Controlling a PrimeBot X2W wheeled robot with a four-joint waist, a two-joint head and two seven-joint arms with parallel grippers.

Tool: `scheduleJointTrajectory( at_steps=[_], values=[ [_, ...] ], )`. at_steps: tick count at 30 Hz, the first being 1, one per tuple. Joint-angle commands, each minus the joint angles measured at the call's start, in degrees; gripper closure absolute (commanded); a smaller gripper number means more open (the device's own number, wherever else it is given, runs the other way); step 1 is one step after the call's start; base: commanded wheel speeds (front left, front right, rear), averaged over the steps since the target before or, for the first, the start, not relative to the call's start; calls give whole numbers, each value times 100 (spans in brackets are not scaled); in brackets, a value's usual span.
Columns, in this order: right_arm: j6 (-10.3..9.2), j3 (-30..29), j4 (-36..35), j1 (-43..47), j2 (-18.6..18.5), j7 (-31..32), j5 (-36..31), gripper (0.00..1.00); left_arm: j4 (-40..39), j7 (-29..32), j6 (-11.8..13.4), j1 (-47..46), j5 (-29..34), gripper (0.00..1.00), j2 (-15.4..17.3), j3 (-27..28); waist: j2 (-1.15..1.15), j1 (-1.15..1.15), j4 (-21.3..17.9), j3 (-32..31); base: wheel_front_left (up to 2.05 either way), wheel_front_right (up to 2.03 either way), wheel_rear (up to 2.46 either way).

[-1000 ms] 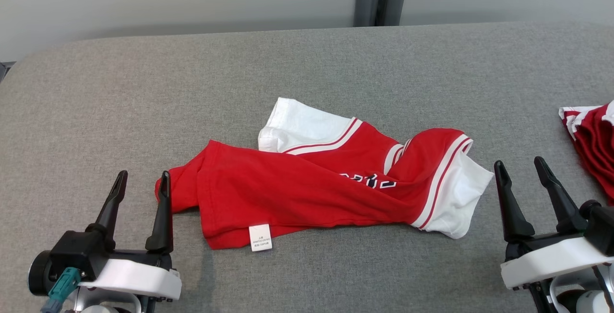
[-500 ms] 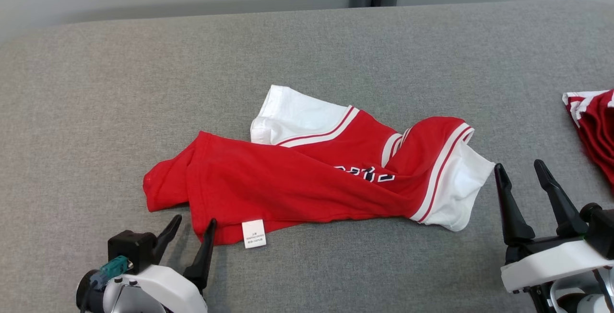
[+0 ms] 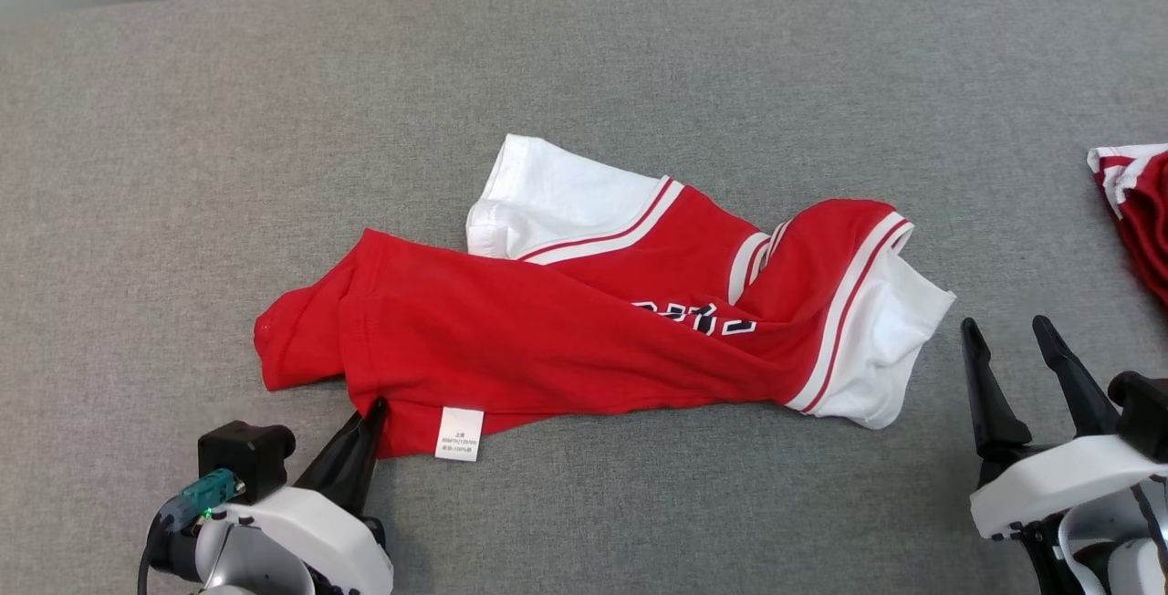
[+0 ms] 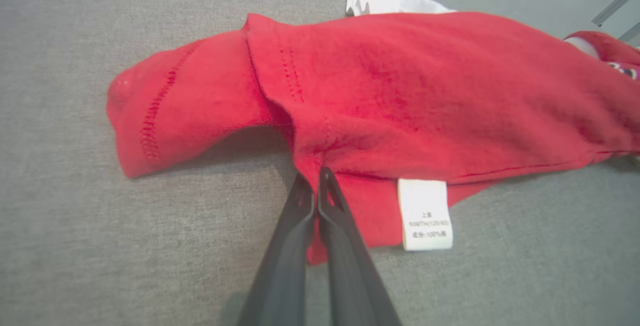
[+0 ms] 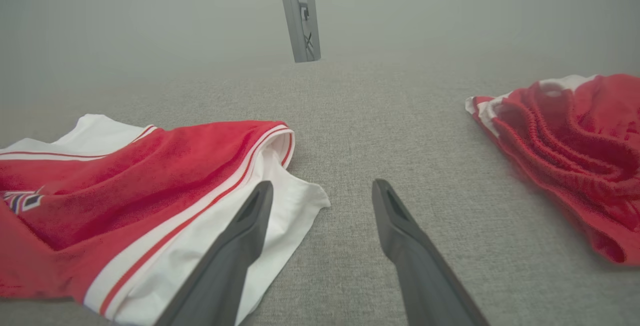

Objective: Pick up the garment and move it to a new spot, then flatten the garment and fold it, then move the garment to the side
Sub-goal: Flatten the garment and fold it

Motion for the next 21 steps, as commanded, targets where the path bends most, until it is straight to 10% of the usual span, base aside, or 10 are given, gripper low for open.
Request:
scheduleJointTrajectory(
  at_steps=[1, 12, 15, 21],
  values=[
    [0, -4, 213, -185, -70, -22, 28, 0, -19, -51, -30, -144, 24, 100, 29, 16, 0, 0, 69, 79, 0, 0, 0],
    [0, 270, 1566, -1084, -298, -213, 193, 0, 89, -207, -140, -465, 84, 100, -70, -103, 0, 0, 321, 431, 0, 0, 0],
    [0, 366, 1857, -1230, -358, -268, 282, 100, 94, -307, -155, -511, 106, 100, -82, -120, 0, 0, 349, 450, 0, 0, 0],
    [-1, 260, 1795, -1212, -365, -648, 563, 100, -108, -356, -180, -520, 49, 100, -3, -71, 0, 0, 314, 336, 0, 0, 0]
  ],
)
